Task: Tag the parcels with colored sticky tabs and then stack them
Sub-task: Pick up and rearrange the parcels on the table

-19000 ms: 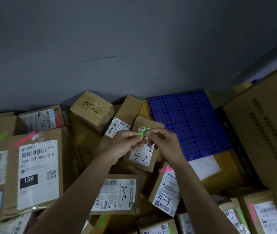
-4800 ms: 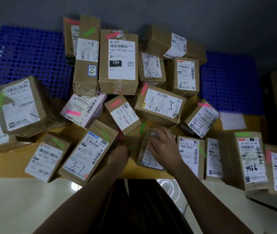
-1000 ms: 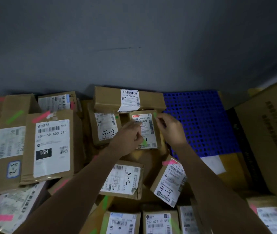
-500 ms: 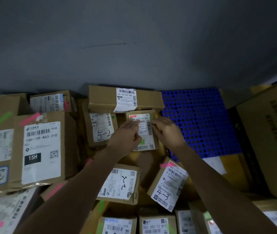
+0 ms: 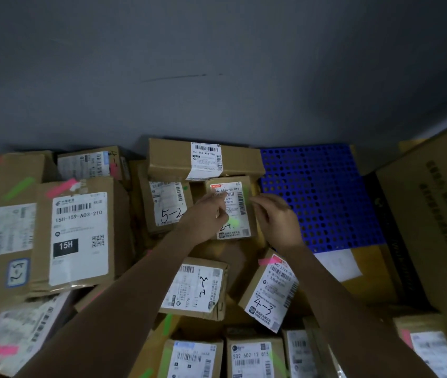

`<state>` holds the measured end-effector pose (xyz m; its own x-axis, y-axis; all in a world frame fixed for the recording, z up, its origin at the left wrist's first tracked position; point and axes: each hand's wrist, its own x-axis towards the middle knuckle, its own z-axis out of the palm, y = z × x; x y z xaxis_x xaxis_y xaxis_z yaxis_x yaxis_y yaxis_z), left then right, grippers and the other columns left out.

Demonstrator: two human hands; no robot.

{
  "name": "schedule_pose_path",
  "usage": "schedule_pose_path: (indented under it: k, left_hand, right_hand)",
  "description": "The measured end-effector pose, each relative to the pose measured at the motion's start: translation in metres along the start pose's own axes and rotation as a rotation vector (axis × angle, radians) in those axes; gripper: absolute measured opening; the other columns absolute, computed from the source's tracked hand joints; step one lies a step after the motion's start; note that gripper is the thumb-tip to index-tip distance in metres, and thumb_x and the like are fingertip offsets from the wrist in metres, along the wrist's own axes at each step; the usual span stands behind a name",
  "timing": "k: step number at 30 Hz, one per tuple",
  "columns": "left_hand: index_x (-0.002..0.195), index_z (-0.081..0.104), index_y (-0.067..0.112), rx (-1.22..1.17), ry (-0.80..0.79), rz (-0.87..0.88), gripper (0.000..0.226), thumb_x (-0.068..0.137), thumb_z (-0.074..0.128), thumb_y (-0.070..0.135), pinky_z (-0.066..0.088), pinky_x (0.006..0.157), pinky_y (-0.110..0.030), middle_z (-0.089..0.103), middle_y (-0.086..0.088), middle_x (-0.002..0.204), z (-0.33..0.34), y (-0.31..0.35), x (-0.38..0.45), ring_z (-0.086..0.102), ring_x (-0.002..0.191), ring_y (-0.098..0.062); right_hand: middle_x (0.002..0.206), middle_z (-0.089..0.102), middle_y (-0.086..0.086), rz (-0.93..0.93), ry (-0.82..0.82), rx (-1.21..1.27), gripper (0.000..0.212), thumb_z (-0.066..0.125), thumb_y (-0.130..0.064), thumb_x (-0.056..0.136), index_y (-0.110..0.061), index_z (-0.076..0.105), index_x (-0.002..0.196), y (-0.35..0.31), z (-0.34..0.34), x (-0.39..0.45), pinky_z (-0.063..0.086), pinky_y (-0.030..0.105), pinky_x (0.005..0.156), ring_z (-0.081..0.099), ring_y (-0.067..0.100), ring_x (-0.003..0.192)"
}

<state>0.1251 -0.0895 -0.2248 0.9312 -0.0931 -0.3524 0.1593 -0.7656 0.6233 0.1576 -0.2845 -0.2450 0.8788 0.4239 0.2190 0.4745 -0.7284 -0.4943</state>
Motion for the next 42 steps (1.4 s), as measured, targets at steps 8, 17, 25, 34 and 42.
schedule_pose_path:
  k: [8, 17, 25, 34, 42]
  left_hand:
    - [0.092, 0.058, 0.02, -0.376, 0.185, -0.057, 0.008, 0.096, 0.052, 0.022, 0.047, 0.08, -0.021, 0.063, 0.008, 0.118, -0.015, 0.004, -0.062, 0.059, 0.102, -0.01]
    - [0.09, 0.072, 0.02, -1.005, 0.341, -0.211, 0.009, 0.089, 0.064, 0.017, 0.05, 0.068, -0.009, 0.072, 0.008, 0.085, -0.039, 0.014, -0.123, 0.067, 0.081, 0.001]
    - [0.1, 0.071, 0.025, -0.999, 0.282, -0.322, 0.014, 0.09, 0.063, 0.031, 0.051, 0.092, -0.03, 0.072, 0.005, 0.099, -0.051, 0.005, -0.111, 0.067, 0.099, -0.012]
    - [0.102, 0.07, 0.021, -0.783, 0.269, -0.123, 0.015, 0.089, 0.064, 0.024, 0.05, 0.084, -0.02, 0.07, 0.006, 0.1, -0.072, 0.03, -0.078, 0.065, 0.096, -0.008]
    - [0.09, 0.071, 0.023, -0.94, 0.317, -0.198, 0.006, 0.086, 0.067, 0.02, 0.054, 0.085, -0.028, 0.073, -0.002, 0.086, -0.076, 0.037, -0.077, 0.067, 0.081, -0.01]
  right_hand:
    - [0.097, 0.066, -0.007, 0.447, 0.006, 0.594, 0.021, 0.062, -0.012, 0.092, -0.014, 0.065, 0.112, -0.089, -0.024, -0.027, 0.048, 0.009, 0.074, 0.062, 0.001, 0.086]
    - [0.086, 0.073, 0.007, 0.912, 0.082, 1.484, 0.005, 0.065, -0.003, 0.087, -0.006, 0.07, 0.087, -0.176, -0.015, -0.027, 0.055, 0.023, 0.077, 0.069, 0.014, 0.085]
    - [0.091, 0.07, 0.005, 0.991, 0.219, 1.499, 0.01, 0.063, -0.002, 0.089, -0.01, 0.066, 0.093, -0.171, -0.014, -0.006, 0.057, 0.026, 0.08, 0.067, 0.017, 0.087]
    - [0.078, 0.072, -0.003, 0.729, 0.146, 1.124, 0.019, 0.066, -0.002, 0.087, -0.018, 0.072, 0.095, -0.144, -0.027, 0.001, 0.054, 0.018, 0.07, 0.066, 0.007, 0.074]
    - [0.098, 0.069, -0.006, 0.293, 0.185, 0.765, 0.022, 0.067, -0.007, 0.088, -0.023, 0.068, 0.104, -0.137, -0.035, -0.004, 0.051, 0.019, 0.08, 0.066, 0.007, 0.092]
